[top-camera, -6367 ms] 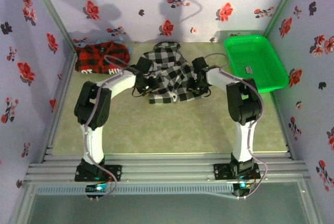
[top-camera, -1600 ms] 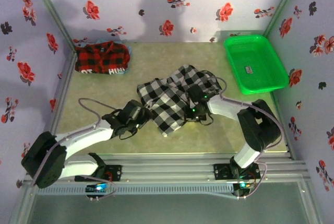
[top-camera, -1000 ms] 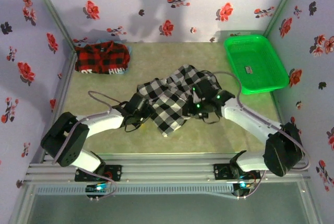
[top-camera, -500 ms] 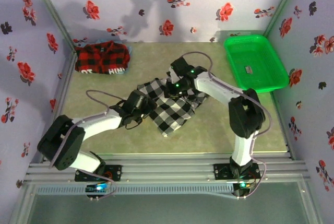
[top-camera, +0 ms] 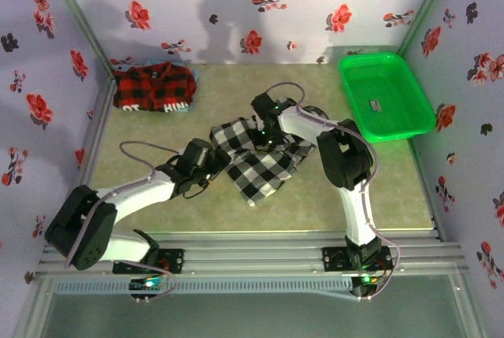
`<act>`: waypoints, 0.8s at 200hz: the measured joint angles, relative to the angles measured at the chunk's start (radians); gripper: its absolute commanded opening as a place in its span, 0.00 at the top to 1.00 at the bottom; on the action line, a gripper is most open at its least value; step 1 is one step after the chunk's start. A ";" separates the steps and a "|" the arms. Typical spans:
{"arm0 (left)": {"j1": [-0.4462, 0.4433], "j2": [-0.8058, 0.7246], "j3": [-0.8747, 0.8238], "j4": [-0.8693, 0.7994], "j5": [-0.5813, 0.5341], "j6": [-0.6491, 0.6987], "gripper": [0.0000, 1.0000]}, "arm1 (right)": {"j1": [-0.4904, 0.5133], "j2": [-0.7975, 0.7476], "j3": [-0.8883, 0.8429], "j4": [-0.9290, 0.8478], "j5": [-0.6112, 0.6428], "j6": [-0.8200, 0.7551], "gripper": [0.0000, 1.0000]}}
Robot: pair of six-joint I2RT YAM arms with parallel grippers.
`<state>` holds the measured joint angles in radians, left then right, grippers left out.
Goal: Fold and stack the long sleeve shirts
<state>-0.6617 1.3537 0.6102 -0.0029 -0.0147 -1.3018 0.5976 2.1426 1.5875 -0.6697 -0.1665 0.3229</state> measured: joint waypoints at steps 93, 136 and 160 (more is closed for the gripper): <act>-0.009 0.272 0.094 0.225 0.021 -0.021 0.34 | -0.059 -0.012 -0.035 0.072 -0.050 0.027 0.85; -0.015 0.355 0.134 0.293 0.027 -0.044 0.52 | -0.064 -0.013 -0.039 0.075 -0.068 0.029 0.84; -0.014 0.364 0.134 0.290 0.024 -0.052 0.72 | -0.067 -0.019 -0.053 0.091 -0.076 0.033 0.84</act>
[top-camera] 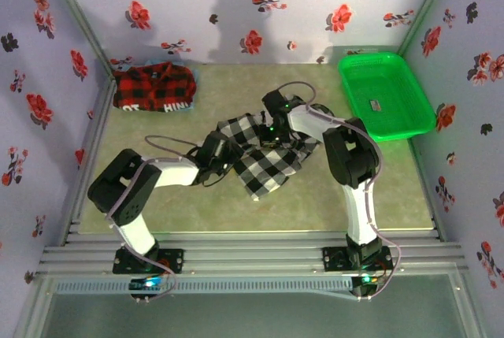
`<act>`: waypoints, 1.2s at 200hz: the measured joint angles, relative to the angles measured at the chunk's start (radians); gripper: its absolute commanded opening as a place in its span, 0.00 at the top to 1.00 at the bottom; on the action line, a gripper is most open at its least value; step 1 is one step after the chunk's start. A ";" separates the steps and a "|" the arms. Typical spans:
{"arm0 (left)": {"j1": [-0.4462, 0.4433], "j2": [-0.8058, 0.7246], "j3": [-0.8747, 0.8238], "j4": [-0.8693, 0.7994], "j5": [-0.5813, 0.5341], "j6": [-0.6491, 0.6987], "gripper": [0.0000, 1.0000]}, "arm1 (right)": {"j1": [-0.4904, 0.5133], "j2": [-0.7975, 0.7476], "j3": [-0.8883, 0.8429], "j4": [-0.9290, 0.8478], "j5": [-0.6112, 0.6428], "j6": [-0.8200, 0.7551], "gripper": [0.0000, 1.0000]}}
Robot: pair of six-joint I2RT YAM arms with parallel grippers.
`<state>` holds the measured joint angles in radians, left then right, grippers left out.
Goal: Fold and stack the long sleeve shirts
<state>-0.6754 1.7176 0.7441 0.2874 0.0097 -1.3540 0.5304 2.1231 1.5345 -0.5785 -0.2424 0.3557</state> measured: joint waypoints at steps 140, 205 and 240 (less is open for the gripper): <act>0.093 -0.333 0.308 -0.945 0.034 0.605 0.87 | 0.239 -0.161 -0.321 0.314 -0.213 0.423 0.84; 0.103 -0.343 0.483 -1.257 -0.084 0.838 0.89 | 0.231 -0.162 -0.284 0.341 -0.233 0.503 0.80; 0.105 -0.336 0.513 -1.334 -0.114 0.919 0.89 | 0.185 -0.200 -0.278 0.291 -0.226 0.474 0.81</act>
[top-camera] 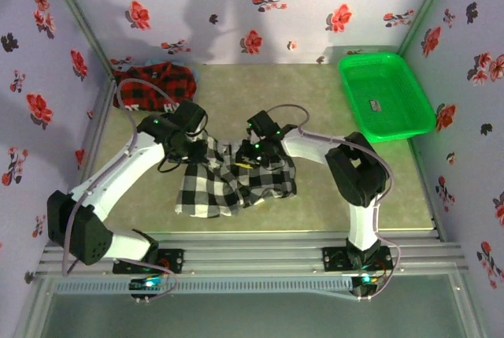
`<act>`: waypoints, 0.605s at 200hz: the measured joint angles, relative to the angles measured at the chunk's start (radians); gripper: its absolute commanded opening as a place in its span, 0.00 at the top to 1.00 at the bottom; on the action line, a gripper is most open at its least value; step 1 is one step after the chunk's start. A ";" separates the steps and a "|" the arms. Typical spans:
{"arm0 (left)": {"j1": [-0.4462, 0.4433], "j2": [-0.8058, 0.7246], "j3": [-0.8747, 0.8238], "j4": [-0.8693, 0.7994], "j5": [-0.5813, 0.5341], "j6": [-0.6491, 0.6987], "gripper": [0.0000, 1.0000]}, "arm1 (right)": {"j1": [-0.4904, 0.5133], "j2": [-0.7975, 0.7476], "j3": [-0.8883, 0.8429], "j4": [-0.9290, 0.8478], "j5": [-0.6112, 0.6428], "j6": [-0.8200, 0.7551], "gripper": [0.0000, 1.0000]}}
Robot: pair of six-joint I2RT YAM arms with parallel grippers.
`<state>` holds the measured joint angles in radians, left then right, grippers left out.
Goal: Fold and stack the long sleeve shirts
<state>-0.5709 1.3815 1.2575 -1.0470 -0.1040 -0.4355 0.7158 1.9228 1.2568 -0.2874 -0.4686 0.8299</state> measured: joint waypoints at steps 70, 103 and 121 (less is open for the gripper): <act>0.000 0.091 0.131 -0.083 -0.050 0.106 0.90 | 0.098 0.076 0.049 0.059 -0.058 0.032 0.89; 0.000 0.121 0.177 -0.129 -0.092 0.151 0.90 | 0.158 0.227 0.142 0.154 -0.122 0.127 0.91; -0.002 0.151 0.222 -0.166 -0.125 0.179 0.90 | 0.171 0.272 0.182 0.218 -0.163 0.180 0.89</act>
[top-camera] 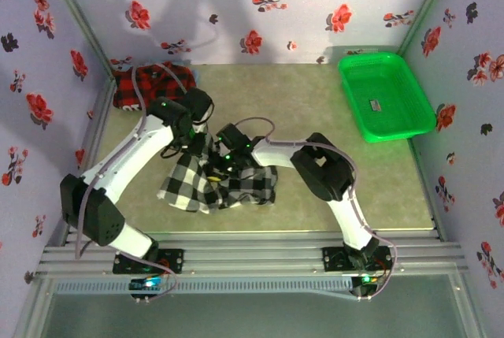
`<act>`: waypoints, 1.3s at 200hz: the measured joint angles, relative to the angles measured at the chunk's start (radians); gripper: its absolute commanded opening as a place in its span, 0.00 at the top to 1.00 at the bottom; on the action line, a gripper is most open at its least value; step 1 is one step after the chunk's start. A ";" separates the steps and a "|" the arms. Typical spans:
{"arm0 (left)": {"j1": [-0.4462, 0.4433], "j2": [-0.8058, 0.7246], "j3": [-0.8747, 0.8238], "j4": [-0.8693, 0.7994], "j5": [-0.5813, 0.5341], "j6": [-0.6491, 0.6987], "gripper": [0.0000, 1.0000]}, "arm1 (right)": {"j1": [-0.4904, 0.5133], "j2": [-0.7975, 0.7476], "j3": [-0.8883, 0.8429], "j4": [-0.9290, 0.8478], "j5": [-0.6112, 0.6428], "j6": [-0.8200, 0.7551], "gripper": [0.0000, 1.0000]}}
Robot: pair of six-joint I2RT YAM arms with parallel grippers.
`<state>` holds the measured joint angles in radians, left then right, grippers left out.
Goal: Fold and stack the long sleeve shirts
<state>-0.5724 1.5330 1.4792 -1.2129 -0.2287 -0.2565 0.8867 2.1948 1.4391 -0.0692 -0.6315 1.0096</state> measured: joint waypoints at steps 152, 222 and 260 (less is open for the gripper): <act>-0.306 0.344 0.305 -0.180 -0.235 -0.037 0.91 | -0.455 -0.475 -0.335 -0.401 0.148 -0.339 0.67; -0.417 0.521 0.462 -0.227 -0.222 -0.170 0.91 | -0.505 -0.475 -0.476 -0.410 0.188 -0.372 0.69; -0.451 0.590 0.518 -0.239 -0.188 -0.249 0.91 | -0.505 -0.475 -0.513 -0.369 0.183 -0.372 0.69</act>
<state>-1.0229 2.1231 1.9968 -1.4521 -0.4168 -0.5060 0.3813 1.7195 0.9264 -0.4377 -0.4484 0.6380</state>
